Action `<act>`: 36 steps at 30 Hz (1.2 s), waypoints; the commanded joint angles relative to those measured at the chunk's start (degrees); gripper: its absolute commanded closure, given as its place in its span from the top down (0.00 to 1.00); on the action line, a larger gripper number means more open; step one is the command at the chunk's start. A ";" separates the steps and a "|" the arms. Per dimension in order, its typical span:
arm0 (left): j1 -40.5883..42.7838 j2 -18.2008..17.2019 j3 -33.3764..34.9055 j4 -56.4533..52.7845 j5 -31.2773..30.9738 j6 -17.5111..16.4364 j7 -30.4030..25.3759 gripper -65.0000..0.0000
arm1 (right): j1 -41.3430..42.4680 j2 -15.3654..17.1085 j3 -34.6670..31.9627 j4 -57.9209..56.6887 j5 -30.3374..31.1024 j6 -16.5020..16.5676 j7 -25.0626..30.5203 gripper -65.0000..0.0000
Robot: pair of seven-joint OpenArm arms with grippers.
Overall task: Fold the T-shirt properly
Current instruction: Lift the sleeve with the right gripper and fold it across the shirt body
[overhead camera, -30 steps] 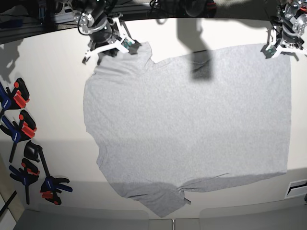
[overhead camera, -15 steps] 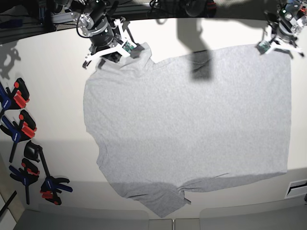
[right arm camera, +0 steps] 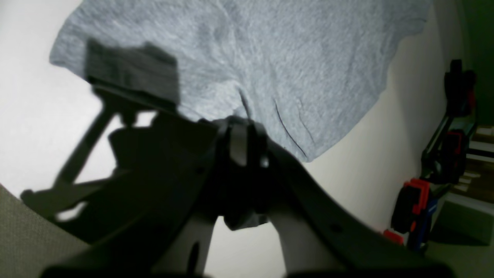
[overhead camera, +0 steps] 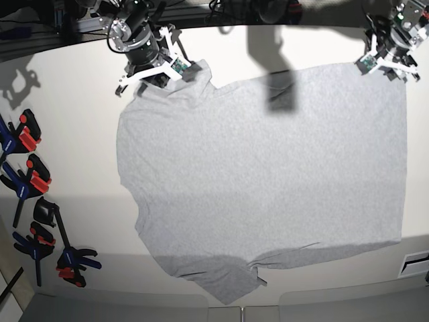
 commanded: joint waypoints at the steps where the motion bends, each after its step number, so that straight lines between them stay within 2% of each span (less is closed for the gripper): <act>1: -0.42 -0.83 -0.31 -1.62 0.59 0.24 0.07 0.55 | 0.13 0.61 0.26 1.18 -0.96 -0.31 0.55 0.00; 3: -1.57 -0.81 -0.31 -4.87 0.57 0.24 -1.75 0.55 | 0.11 0.61 0.26 1.20 -1.03 -0.28 0.55 0.00; 5: -2.03 -0.81 -0.31 -6.75 0.57 0.26 -2.14 0.49 | 0.11 0.61 0.26 1.20 -1.05 -0.31 0.48 0.00; 7: -1.81 -0.81 -0.31 -7.15 0.48 0.28 -2.14 0.33 | 0.11 0.61 0.26 1.25 -1.03 -0.31 0.42 0.00; 9: -1.70 -0.76 -0.31 -7.04 0.31 0.31 -3.08 0.07 | 0.11 0.61 0.26 1.25 -1.05 -0.28 0.44 0.00; 10: -1.73 -0.81 -0.31 -6.93 0.35 0.31 -4.00 0.00 | 0.11 0.61 0.26 1.25 -1.05 -0.28 0.44 0.00; 14: -1.88 -0.83 -0.31 -4.81 0.37 0.92 -4.42 0.00 | 0.11 0.61 0.26 1.25 -1.05 -0.28 0.46 0.00; 19: -1.90 -0.83 -0.42 -0.72 0.81 5.97 -4.48 0.00 | 0.26 0.61 0.26 1.64 -1.07 -0.31 0.48 0.00; 23: -2.10 -0.85 -0.42 1.07 7.65 9.42 -4.50 0.00 | 1.77 0.61 0.26 3.34 -1.03 -0.52 0.48 0.00; 26: -2.23 -0.85 -0.42 1.14 14.14 12.39 -4.48 0.00 | 4.28 0.59 0.26 3.67 -0.07 -2.16 0.20 0.00; 30: -2.60 -0.83 -0.42 1.14 15.50 15.34 -4.50 0.00 | 8.61 0.57 0.26 3.65 6.03 -2.40 -0.15 0.00; 36: -6.05 -0.81 -0.42 1.14 15.41 15.43 -5.16 0.00 | 15.76 0.44 0.26 3.63 14.49 -2.40 0.57 0.00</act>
